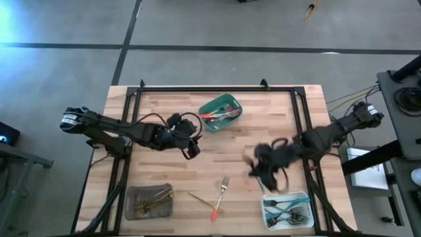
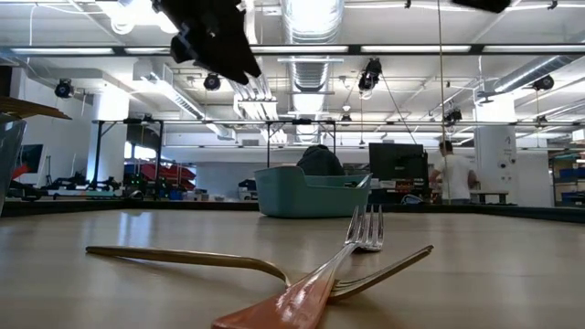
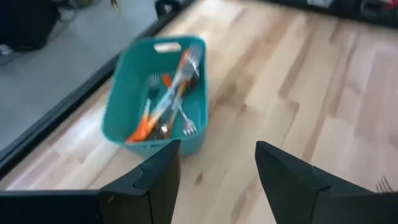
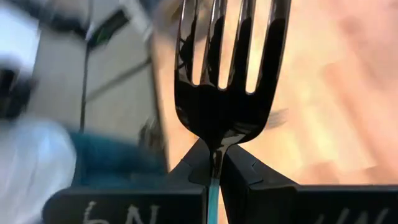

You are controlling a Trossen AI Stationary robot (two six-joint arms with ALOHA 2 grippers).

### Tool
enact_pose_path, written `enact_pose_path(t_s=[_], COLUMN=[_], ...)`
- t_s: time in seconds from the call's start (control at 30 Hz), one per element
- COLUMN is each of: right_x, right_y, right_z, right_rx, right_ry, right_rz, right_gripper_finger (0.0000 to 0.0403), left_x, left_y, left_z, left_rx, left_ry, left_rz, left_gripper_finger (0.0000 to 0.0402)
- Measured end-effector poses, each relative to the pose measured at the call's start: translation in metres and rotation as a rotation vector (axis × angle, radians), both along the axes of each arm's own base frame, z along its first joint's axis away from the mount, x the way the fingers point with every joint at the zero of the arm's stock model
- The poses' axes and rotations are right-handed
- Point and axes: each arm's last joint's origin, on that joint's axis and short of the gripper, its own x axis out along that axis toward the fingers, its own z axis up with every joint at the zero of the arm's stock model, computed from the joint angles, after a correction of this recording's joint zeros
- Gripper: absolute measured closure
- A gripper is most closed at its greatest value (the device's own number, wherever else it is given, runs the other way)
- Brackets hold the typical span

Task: Sort silverware by color (type)
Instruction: Put the blue fork into the white bin

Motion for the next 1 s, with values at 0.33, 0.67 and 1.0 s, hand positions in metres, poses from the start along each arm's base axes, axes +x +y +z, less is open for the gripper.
enact_pose_path(t_s=[0.33, 0.67, 1.0], right_x=[-0.029, -0.044, -0.041], right_y=[0.068, 0.104, 0.116], right_z=[-0.020, -0.064, -0.095], right_rx=[0.016, -0.018, 0.003], right_ry=[0.157, 0.523, 0.771], right_rz=[0.220, 0.470, 0.437], right_gripper_finger=[0.0394, 0.0394, 0.0372], left_x=[-0.003, -0.007, -0.011], left_y=[-0.001, 0.000, 0.000], left_z=[-0.003, -0.007, -0.011], left_rx=[-0.017, -0.014, -0.023], left_ry=[0.049, 0.108, 0.166], left_rz=[-0.026, -0.031, -0.030], left_gripper_finger=[0.0212, 0.0212, 0.0212])
